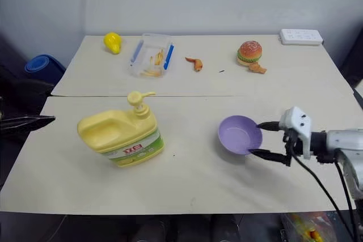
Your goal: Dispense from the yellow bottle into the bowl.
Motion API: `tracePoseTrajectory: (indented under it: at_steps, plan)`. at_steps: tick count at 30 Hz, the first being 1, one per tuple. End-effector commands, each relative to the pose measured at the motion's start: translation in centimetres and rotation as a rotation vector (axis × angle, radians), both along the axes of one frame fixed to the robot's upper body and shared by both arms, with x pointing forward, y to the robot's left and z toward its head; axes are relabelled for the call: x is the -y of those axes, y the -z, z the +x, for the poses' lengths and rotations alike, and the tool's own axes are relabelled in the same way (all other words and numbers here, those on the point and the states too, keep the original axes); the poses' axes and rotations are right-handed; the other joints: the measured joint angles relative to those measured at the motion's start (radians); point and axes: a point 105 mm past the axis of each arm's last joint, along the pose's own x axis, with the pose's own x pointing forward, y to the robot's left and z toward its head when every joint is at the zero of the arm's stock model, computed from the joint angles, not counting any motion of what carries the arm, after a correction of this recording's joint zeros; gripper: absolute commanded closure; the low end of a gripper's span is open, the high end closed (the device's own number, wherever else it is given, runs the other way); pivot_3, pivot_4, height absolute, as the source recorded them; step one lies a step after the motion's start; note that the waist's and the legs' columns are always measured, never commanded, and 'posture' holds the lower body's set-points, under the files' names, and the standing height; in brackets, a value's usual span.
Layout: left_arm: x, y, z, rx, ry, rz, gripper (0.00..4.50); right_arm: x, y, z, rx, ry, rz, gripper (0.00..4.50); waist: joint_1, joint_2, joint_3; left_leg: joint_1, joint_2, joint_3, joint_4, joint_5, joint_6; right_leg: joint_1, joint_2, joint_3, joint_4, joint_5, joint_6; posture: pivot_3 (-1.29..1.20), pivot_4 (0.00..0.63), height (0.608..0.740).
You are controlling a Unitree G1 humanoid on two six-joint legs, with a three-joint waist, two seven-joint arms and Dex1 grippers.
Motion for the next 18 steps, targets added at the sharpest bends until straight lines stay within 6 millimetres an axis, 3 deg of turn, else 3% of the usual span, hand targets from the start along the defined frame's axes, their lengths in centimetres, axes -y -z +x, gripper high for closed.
tracePoseTrajectory:
  at_steps: [1,5,11,17,18]
  plan:
    - [3.2,-0.2,-2.2,-0.017,0.191,0.096,0.0,-0.9,1.1,-0.1,0.012,0.032,-0.062,0.02,-0.002,0.0,0.0,0.0,0.001,0.001,0.0,0.0,0.0,0.0,0.001,0.001,0.0,0.0,0.0,0.0,0.15,0.74]
    - [4.8,2.4,-2.5,-0.055,0.319,0.254,0.0,-2.7,2.9,-0.5,-0.023,0.033,-0.064,0.02,-0.001,0.001,0.0,0.002,0.004,0.004,0.0,-0.001,-0.001,0.0,0.005,0.002,0.0,0.0,-0.003,0.0,0.15,0.74]
    - [4.9,4.0,-0.5,-0.029,0.341,0.317,0.0,-3.8,4.5,0.1,-0.001,0.046,-0.077,0.02,0.0,0.001,0.001,0.003,0.006,0.009,0.001,0.0,-0.001,-0.001,0.008,0.006,0.001,0.002,-0.006,0.0,0.15,0.74]
    - [5.6,4.8,0.4,-0.004,0.374,0.331,0.0,-4.4,6.2,1.3,0.024,0.077,-0.107,0.02,-0.001,0.0,0.001,0.002,0.006,0.011,0.0,0.0,-0.001,-0.004,0.009,0.008,0.001,0.002,-0.006,0.0,0.15,0.74]
    - [5.6,4.7,0.5,0.001,0.377,0.329,0.0,-4.4,6.3,1.3,0.025,0.078,-0.109,0.4,-0.001,0.0,0.001,0.001,0.006,0.012,0.0,-0.001,-0.001,-0.005,0.009,0.009,0.001,0.002,-0.006,0.0,0.15,0.74]
